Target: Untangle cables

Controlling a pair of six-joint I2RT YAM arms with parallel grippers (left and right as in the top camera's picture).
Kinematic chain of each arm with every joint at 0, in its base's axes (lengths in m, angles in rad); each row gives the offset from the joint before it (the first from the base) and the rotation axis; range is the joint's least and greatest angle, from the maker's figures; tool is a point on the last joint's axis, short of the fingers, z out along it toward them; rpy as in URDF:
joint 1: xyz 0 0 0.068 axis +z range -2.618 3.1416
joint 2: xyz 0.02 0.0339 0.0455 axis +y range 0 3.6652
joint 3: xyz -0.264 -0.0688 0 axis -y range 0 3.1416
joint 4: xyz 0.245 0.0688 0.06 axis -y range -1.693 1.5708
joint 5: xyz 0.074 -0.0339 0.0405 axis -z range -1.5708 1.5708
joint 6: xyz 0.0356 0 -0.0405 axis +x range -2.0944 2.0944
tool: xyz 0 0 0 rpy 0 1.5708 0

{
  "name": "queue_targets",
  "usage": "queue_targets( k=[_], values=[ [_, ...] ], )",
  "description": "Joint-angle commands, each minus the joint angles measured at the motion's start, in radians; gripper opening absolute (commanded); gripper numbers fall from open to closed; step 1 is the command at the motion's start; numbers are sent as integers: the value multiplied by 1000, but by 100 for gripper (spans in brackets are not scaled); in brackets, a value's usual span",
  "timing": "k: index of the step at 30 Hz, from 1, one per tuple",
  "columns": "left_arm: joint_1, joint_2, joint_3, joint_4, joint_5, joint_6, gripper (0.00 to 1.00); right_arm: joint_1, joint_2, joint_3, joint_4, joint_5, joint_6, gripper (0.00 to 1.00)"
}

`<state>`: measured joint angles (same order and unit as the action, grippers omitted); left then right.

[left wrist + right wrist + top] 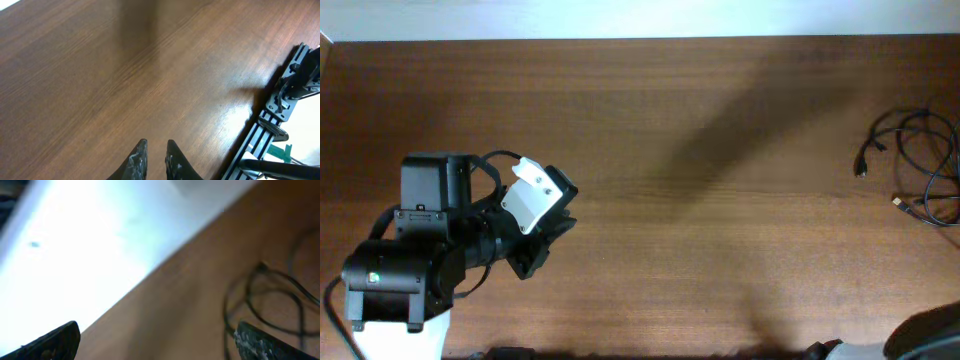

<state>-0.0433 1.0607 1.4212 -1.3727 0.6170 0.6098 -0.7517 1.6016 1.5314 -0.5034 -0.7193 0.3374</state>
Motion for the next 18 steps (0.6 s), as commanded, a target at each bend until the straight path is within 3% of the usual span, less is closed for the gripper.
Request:
queue_targets(
  k=[1, 2, 3, 4, 6, 10, 12, 14, 16, 18],
  values=[
    [0, -58, 0, 41, -69, 4, 9, 192, -102, 123, -96, -267, -212, 99],
    [0, -106, 0, 68, -104, -24, 8, 248, -148, 174, -223, -224, -331, 99],
    [0, -205, 0, 93, -166, -42, 8, 325, -243, 216, -403, -44, -488, 99],
    [0, -261, 0, 97, -200, -54, 9, 367, -310, 216, -458, 48, -519, 99],
    [0, -398, 0, 100, -314, -119, 8, 413, -486, 216, -634, 108, -533, 99],
    [0, -599, 0, 74, -388, -213, 8, 413, -719, 213, -926, 175, -550, 99],
    [0, -650, 0, 50, -510, -285, 10, 413, -873, 212, -987, 174, -542, 99],
    [0, -652, 0, 50, -509, -285, 11, 413, -1028, 212, -1024, 179, -538, 99],
    [0, -652, 0, 51, -509, -285, 11, 415, -1143, 212, -1060, 182, -401, 99],
    [0, -652, 0, 50, -507, -285, 12, 471, -1219, 212, -1134, 183, -400, 99]
  ],
)
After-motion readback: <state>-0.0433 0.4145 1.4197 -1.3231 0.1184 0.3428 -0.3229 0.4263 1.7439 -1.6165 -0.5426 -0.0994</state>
